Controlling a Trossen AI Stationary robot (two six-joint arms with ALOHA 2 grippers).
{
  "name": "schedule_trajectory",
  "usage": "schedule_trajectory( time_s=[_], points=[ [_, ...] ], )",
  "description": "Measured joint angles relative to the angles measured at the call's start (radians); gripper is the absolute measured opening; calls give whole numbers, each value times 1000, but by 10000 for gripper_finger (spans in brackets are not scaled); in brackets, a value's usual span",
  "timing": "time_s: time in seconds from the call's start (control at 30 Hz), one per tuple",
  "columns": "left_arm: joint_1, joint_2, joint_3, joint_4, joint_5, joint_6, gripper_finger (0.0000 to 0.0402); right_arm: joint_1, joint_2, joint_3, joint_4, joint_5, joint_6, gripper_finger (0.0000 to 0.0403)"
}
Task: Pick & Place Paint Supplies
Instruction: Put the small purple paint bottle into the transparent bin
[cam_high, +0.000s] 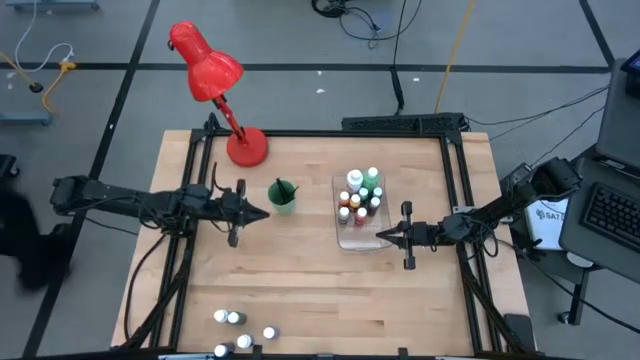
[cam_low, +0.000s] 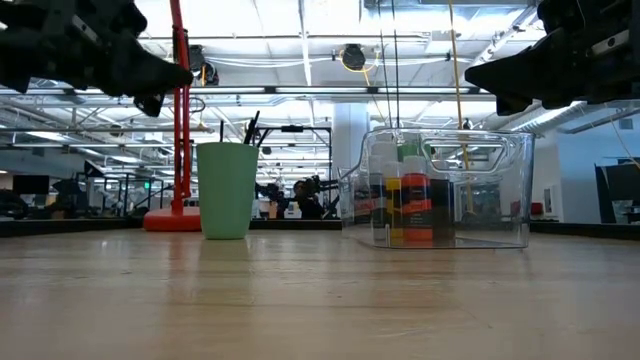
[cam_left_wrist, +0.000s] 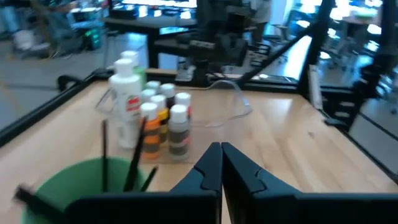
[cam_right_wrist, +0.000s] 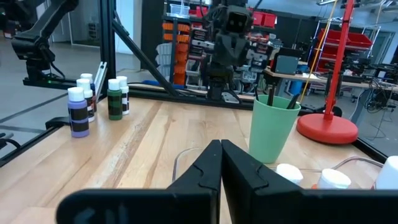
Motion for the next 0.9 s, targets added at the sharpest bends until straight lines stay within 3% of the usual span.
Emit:
schedule_trajectory(
  time_s=[0.13,0.27,0.5,0.9],
  points=[
    [8,1,-24,-1,-50,-71,12,0,0,0,0,0,0,4],
    [-3,2,-40,-23,-15,-75,20,0,0,0,0,0,0,4],
    [-7,1,-39,94,-70,-97,3,0,0,0,8,0,-1,4],
    [-7,2,-39,105,-70,-97,35,0,0,0,52,0,-71,4]
  ],
)
